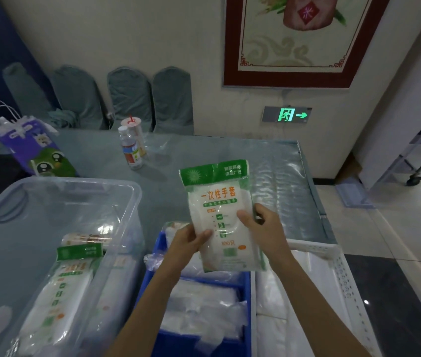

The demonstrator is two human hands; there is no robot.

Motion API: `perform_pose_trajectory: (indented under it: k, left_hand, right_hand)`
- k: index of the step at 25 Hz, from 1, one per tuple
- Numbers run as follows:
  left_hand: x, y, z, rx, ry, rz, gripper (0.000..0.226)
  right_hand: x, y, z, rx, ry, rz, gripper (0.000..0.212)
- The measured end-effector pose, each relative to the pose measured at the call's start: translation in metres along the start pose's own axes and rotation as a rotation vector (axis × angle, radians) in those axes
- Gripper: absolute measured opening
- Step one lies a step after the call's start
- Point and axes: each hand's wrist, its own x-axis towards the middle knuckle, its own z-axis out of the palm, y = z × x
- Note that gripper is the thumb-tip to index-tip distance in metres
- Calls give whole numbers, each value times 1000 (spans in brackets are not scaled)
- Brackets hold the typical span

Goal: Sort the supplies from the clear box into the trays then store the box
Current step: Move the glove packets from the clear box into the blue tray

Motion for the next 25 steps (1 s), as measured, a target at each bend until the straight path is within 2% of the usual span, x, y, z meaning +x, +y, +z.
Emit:
perform_pose_trajectory:
  k: [5,10,13,16,18,21,23,25]
  left_hand:
    - [-4,13,-14,-45,95,-10,27]
    - [2,41,-28,57,81,88,9]
    - [20,47,-40,381,122,188,6]
    - [40,43,-49,783,137,230,14]
    - [47,39,-51,948,103,223,14]
    - [56,36,-52,1040,50,197,13]
    - [61,32,-50,1110,24,191,13]
    - [63,25,-47,1158,21,192,14]
  right_hand:
    - [-5,13,-3,33,-28,5,24]
    - [-5,21,-9,-56,-17,-8,14]
    - [-4,19,-17,-131,98,-46,18]
    - [1,11,-20,-147,193,-169,22]
    - [8,5,-17,-240,209,-286,26]
    - [22,-2,-5,-486,120,-416,40]
    - [30,-1,5,-628,-18,-396,42]
    - [35,9,15,-752,-165,-332,35]
